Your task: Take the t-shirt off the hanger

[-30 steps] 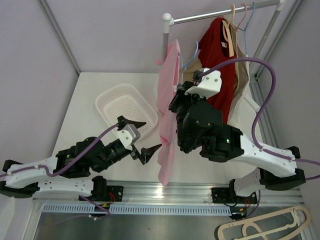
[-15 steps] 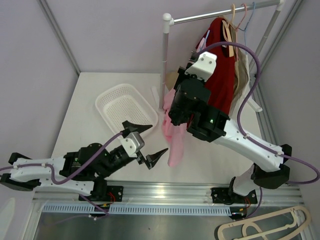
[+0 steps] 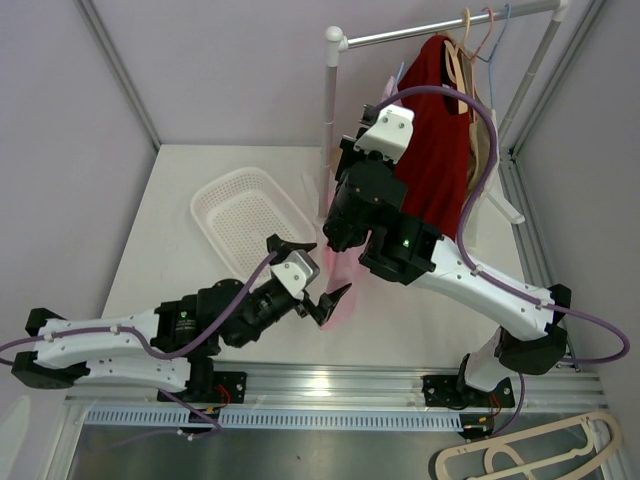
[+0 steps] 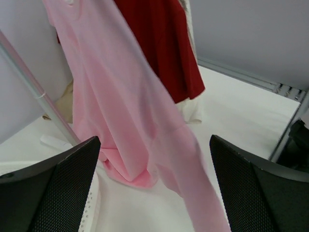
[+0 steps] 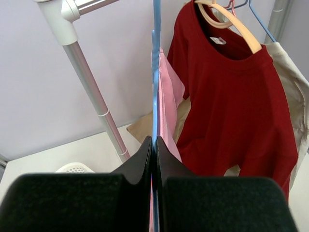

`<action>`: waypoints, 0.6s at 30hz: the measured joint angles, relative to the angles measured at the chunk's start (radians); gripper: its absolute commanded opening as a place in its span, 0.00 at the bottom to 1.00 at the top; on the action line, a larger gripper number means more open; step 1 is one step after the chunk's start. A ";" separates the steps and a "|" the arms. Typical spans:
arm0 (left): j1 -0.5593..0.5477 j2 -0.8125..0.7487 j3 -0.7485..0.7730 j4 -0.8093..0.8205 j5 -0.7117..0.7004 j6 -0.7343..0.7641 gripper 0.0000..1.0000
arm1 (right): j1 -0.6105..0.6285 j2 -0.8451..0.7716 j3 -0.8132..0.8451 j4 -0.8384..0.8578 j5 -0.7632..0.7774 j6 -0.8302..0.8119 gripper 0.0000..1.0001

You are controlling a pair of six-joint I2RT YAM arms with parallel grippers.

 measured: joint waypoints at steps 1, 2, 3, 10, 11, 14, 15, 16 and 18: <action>0.014 -0.001 0.000 -0.004 0.002 -0.012 0.99 | 0.003 0.000 0.000 0.004 0.000 -0.004 0.00; 0.027 -0.002 0.000 -0.007 0.003 -0.024 1.00 | 0.006 0.000 0.002 0.006 0.000 -0.008 0.00; 0.037 -0.001 0.000 -0.010 0.003 -0.036 0.99 | 0.009 0.000 0.003 0.007 0.000 -0.010 0.00; 0.077 0.044 0.000 -0.051 0.008 -0.096 0.94 | 0.026 0.000 0.018 0.018 0.000 -0.019 0.00; 0.080 0.052 0.000 -0.058 0.010 -0.104 0.91 | 0.027 0.000 0.019 0.020 0.000 -0.020 0.00; 0.083 0.068 0.000 -0.074 0.020 -0.134 0.59 | 0.027 0.000 0.024 0.023 0.001 -0.024 0.00; 0.083 0.069 0.000 -0.079 0.024 -0.141 0.36 | 0.027 0.000 0.024 0.025 0.001 -0.025 0.00; 0.084 0.069 0.000 -0.081 0.028 -0.148 0.25 | 0.027 0.000 0.024 0.029 0.001 -0.027 0.00; 0.084 0.069 0.001 -0.085 0.034 -0.158 0.01 | 0.027 0.000 0.024 0.034 0.001 -0.028 0.00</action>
